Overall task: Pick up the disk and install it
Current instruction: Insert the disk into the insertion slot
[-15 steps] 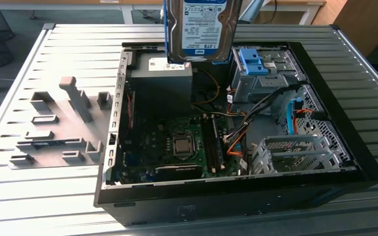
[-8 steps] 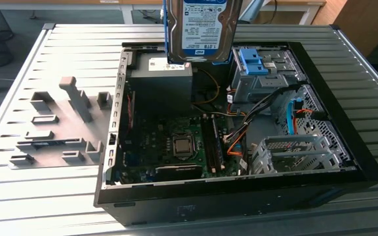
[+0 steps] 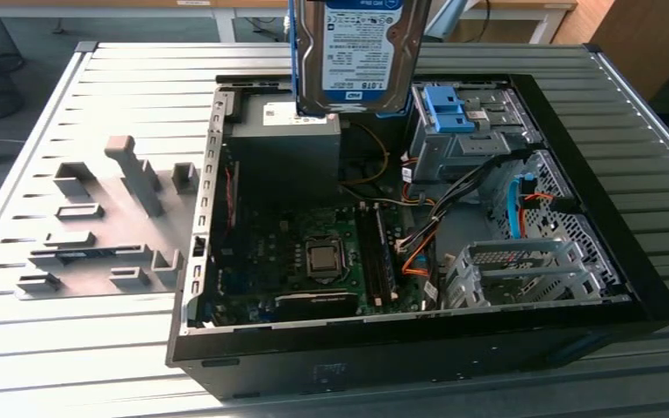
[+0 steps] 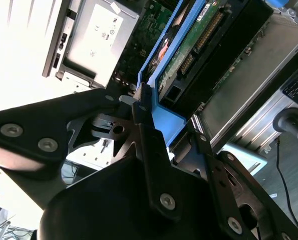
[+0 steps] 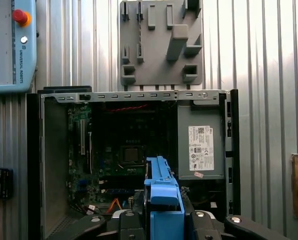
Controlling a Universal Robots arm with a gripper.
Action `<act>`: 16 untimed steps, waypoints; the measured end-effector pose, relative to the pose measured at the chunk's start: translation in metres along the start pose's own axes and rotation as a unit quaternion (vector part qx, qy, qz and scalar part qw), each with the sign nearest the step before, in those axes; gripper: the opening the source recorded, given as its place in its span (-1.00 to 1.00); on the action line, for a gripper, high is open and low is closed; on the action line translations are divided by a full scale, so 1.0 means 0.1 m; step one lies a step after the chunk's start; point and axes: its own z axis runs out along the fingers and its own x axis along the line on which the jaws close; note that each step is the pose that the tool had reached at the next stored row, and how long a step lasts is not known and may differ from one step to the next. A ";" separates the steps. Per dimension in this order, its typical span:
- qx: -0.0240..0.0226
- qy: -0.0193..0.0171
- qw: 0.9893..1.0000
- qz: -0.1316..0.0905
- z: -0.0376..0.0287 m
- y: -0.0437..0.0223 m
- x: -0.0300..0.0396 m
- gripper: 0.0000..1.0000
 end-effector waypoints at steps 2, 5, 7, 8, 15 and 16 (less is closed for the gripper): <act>0.000 0.000 1.000 0.000 0.002 -0.001 0.028 -0.25; 0.000 0.000 1.000 0.000 0.004 -0.003 0.071 -0.25; 0.000 0.000 1.000 0.000 0.005 -0.004 0.098 -0.25; 0.000 0.000 1.000 0.000 0.006 -0.004 0.113 -0.25; 0.000 0.001 1.000 0.000 0.007 -0.006 0.144 -0.25; 0.000 0.001 1.000 0.000 0.007 -0.006 0.144 -0.25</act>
